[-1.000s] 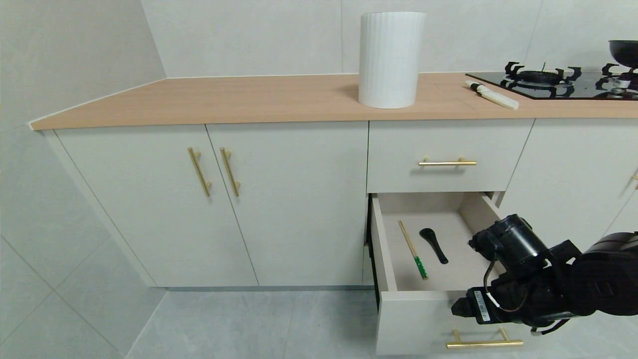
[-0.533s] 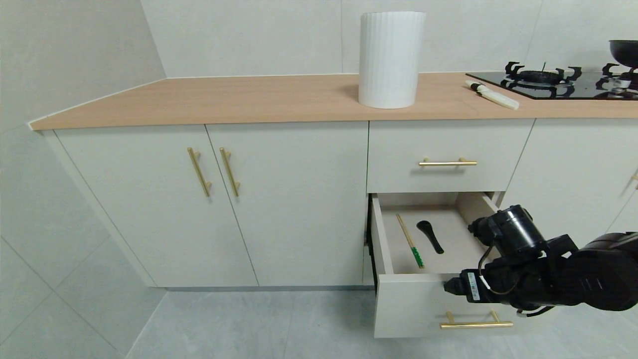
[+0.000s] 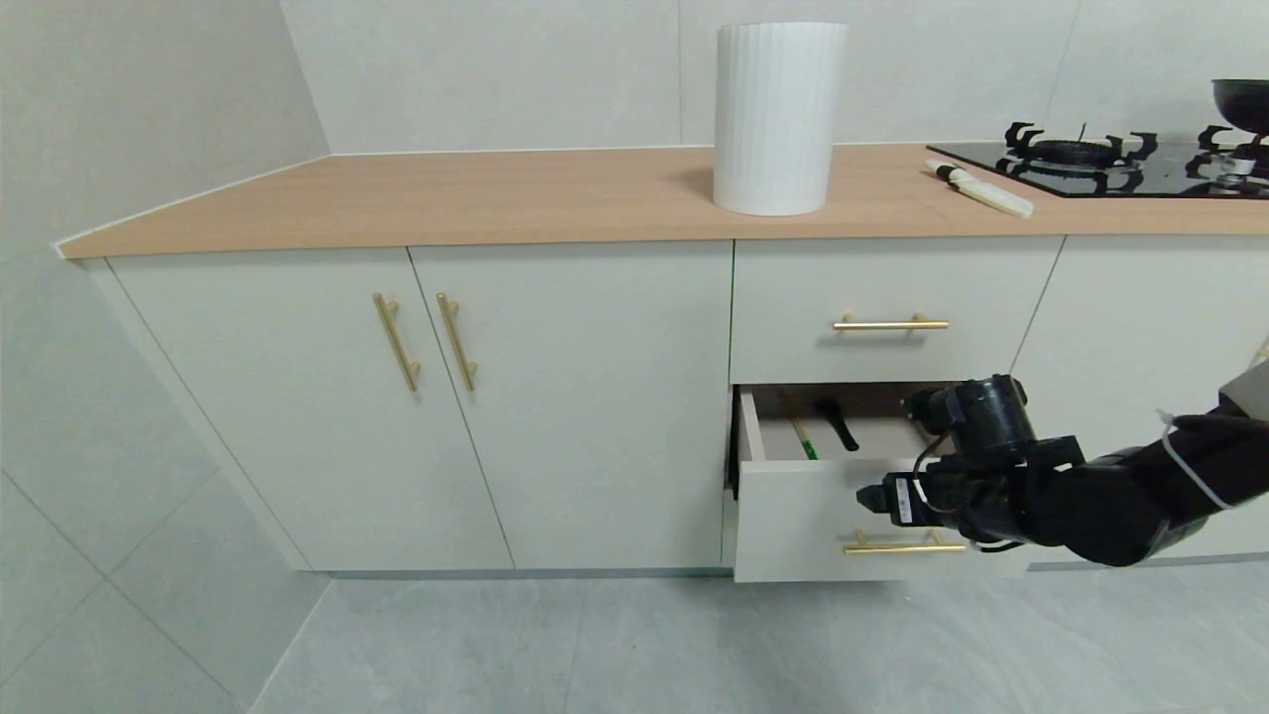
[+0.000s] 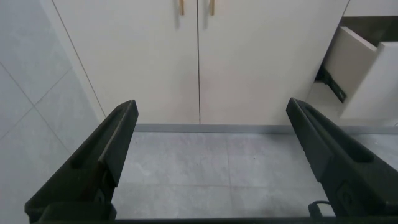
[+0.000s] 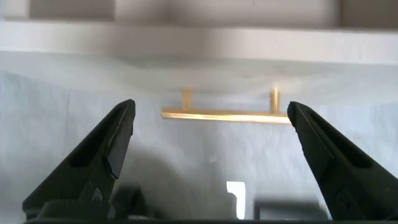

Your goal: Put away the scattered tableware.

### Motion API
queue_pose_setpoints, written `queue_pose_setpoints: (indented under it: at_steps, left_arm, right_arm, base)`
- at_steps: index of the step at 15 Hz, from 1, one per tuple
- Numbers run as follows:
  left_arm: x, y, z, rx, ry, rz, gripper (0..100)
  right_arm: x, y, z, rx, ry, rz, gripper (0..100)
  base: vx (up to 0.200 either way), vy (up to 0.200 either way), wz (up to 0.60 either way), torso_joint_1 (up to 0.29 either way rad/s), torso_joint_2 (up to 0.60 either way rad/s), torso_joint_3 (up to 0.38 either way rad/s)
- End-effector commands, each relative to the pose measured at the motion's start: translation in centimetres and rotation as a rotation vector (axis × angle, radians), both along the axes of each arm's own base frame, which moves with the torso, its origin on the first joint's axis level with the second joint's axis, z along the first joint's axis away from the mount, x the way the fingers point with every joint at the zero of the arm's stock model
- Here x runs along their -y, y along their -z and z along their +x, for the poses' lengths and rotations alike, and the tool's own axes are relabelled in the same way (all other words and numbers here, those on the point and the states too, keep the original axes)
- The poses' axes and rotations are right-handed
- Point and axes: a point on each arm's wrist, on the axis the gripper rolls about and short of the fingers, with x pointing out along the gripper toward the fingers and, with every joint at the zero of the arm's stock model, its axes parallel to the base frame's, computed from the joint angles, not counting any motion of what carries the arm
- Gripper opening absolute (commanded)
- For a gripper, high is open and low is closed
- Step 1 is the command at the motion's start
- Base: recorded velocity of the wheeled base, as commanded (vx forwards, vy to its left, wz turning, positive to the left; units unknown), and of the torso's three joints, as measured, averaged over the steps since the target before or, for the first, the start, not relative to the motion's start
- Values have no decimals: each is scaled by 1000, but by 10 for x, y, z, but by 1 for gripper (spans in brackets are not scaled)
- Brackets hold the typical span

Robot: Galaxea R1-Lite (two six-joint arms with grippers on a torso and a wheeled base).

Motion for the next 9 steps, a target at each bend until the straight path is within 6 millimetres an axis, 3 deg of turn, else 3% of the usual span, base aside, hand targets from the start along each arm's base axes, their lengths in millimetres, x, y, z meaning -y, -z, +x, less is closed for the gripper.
queue_pose_setpoints:
  at_steps: [1,9]
  left_arm:
    - [0,0,0,0,-1,0,100]
    - [0,0,0,0,-1,0,100]
  right_arm:
    - [-1,20,23,-2,4,-16,100]
    - [21,45,87,167,36,-39,100]
  base:
    - [0,0,0,0,0,0]
    - [0,0,0,0,0,0]
